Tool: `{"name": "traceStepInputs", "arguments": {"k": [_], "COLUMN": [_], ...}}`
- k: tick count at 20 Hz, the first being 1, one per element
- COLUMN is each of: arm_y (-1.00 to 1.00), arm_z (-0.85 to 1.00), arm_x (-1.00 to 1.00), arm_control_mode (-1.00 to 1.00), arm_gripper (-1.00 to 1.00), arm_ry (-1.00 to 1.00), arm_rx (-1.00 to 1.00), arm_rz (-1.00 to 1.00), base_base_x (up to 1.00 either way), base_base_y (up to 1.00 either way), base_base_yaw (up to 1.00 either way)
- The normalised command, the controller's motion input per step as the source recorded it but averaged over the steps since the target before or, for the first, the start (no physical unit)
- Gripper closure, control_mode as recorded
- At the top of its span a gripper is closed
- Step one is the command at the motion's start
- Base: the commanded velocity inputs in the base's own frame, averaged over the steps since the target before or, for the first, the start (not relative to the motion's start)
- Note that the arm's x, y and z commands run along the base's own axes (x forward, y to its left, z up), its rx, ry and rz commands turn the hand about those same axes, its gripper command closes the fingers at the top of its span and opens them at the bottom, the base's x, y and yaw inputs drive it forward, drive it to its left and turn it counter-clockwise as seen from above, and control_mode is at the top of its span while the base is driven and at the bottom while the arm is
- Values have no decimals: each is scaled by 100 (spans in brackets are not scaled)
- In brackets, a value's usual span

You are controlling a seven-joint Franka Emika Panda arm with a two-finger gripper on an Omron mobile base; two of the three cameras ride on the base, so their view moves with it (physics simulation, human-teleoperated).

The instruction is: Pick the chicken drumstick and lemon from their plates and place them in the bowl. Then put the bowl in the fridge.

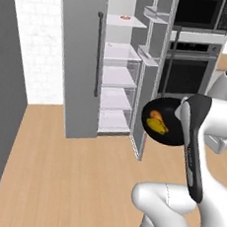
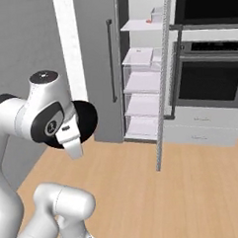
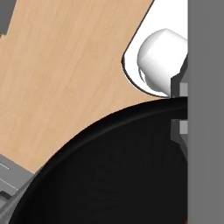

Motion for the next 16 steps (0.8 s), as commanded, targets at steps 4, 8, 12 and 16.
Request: {"name": "traceStepInputs", "arguments": {"k": [4, 8, 12, 16], "arm_y": [0, 0, 0, 0], "arm_z": [0, 0, 0, 0], "arm_x": [0, 0, 0, 0], "arm_control_mode": [100, 100, 100, 100], "arm_gripper": [100, 100, 100, 100], "arm_ry": [0, 0, 0, 0], "arm_rx": [0, 0, 0, 0], "arm_rz": [0, 0, 0, 0], "base_base_x": [100, 100, 96, 97], "base_base_y": [-31, -42, -26, 4], "base_base_yaw": [0, 0, 0, -6]}}
